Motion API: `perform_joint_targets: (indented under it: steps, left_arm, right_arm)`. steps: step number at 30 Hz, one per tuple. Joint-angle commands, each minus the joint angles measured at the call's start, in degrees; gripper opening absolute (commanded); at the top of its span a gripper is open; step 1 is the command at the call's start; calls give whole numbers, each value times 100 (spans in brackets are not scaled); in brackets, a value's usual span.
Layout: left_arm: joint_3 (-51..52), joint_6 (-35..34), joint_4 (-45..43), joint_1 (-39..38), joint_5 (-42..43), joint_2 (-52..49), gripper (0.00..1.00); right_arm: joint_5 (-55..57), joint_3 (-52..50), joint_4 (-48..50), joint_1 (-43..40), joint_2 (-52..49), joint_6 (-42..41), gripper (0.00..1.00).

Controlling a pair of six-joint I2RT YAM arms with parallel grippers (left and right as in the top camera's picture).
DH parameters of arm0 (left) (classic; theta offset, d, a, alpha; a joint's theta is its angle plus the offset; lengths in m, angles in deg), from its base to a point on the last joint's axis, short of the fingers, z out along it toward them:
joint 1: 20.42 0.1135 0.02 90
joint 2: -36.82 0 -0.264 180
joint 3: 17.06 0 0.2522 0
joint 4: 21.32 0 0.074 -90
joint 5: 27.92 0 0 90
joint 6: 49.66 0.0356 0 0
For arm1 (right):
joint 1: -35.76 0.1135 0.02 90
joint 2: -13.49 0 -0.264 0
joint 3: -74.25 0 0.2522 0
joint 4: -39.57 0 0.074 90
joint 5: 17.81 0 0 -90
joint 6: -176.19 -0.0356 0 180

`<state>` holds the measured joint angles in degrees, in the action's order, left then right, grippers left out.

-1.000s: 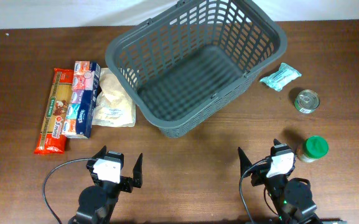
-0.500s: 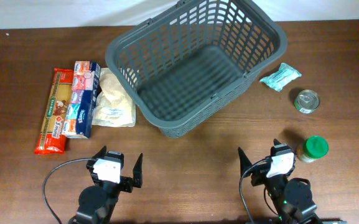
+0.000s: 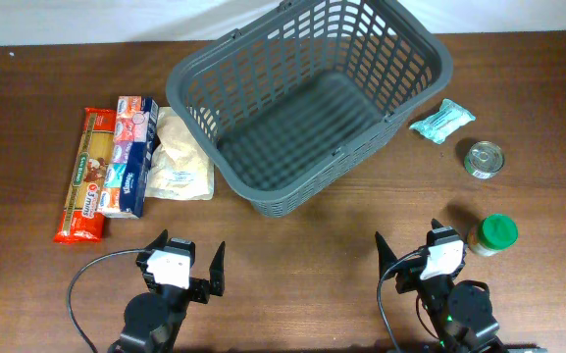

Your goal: Pack container

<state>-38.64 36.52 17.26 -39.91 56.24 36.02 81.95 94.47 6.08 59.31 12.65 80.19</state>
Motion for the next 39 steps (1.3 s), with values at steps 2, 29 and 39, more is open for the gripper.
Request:
perform_joint_targets:
  steps: [2, 29, 39]
  left_arm:
    - [61, 111, -20, 0, 4, 44, 99]
    - [61, 111, -20, 0, 4, 44, 99]
    - [61, 111, -20, 0, 4, 44, 99]
  right_arm:
    - [-9, -46, 4, -37, 63, 0, 99]
    - [-1451, -42, -31, -33, 46, -3305, 99]
    - [-1108, 1705, -994, -50, -1578, -2439, 81]
